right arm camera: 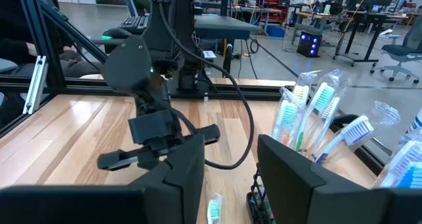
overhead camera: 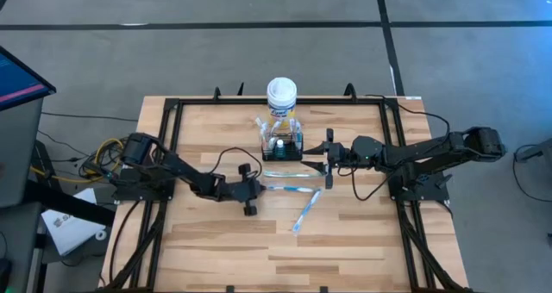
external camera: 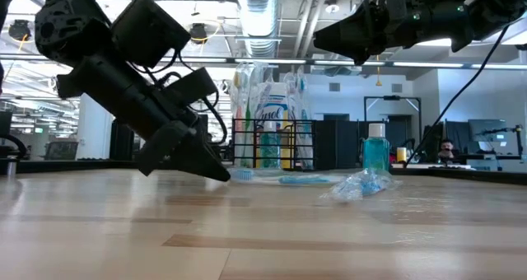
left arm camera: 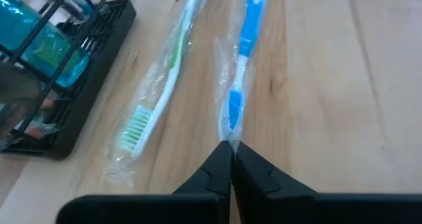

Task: Pick & Place toothbrushing station
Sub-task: Put the blue toothbrush into the black wire organizer

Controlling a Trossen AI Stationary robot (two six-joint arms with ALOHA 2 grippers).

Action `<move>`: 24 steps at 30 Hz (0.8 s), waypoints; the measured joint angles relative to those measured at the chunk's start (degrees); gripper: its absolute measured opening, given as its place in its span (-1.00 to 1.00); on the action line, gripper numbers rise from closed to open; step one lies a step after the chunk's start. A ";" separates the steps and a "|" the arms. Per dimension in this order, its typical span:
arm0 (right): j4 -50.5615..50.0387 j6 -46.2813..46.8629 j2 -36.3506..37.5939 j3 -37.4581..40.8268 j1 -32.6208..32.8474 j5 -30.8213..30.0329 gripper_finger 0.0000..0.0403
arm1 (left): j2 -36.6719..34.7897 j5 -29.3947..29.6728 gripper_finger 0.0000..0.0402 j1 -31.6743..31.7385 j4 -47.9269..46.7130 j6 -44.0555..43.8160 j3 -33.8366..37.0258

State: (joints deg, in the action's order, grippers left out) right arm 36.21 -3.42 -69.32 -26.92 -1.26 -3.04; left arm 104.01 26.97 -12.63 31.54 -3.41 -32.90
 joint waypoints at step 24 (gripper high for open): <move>-0.18 0.87 -0.37 -0.02 0.50 0.04 -0.35 | -24.76 9.85 -1.00 -4.80 -7.26 9.70 -1.16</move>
State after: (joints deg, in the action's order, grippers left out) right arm 36.03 -2.55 -69.69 -26.94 -0.75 -3.01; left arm 79.25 36.82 -17.43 24.28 6.29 -34.06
